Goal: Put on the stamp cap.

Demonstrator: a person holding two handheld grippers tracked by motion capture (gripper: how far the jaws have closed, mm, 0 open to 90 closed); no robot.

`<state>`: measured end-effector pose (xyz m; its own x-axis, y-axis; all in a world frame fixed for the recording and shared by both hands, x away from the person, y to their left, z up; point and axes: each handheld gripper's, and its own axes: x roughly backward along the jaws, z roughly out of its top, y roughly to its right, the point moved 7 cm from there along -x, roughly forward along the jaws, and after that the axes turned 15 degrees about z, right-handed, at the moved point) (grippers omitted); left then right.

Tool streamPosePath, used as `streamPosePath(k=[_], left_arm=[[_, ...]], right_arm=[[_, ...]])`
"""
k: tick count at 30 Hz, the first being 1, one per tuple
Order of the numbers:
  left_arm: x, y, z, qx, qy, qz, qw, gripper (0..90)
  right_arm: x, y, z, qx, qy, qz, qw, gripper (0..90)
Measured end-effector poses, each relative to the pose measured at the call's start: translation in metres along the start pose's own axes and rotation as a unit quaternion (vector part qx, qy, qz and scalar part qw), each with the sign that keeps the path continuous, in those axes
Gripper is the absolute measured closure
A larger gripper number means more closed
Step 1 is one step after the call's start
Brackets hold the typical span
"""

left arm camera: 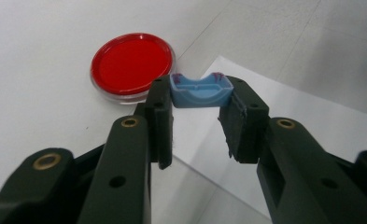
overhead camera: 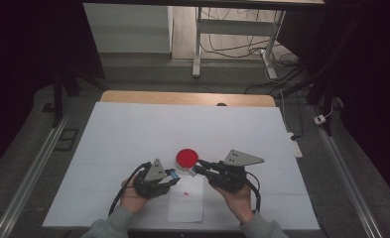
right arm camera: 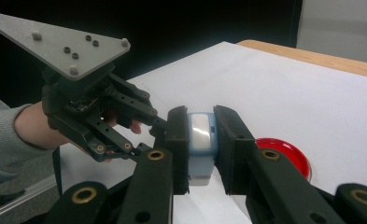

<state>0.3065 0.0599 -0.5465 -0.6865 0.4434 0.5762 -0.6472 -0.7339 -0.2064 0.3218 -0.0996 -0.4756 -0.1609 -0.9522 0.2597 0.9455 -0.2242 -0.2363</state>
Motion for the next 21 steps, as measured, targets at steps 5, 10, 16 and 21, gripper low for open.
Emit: streamPosePath(k=[5,10,16,21], left_arm=[[-0.005,0.004,0.003,0.0,0.004,0.001,1.0,65.2],[-0.009,0.006,0.004,-0.002,0.004,0.007,1.0,65.2],[-0.011,0.01,0.004,-0.007,0.004,0.005,1.0,65.2],[-0.01,0.011,0.005,-0.007,0.005,0.005,0.9999,65.3]], right_arm=[[-0.001,0.0,-0.001,-0.004,0.0,-0.002,1.0,75.3],[-0.004,0.0,-0.003,-0.006,0.0,-0.005,1.0,75.3],[-0.006,0.0,-0.003,-0.009,0.004,-0.009,0.9999,75.3],[-0.01,0.0,-0.004,-0.012,0.007,-0.017,0.9998,75.3]])
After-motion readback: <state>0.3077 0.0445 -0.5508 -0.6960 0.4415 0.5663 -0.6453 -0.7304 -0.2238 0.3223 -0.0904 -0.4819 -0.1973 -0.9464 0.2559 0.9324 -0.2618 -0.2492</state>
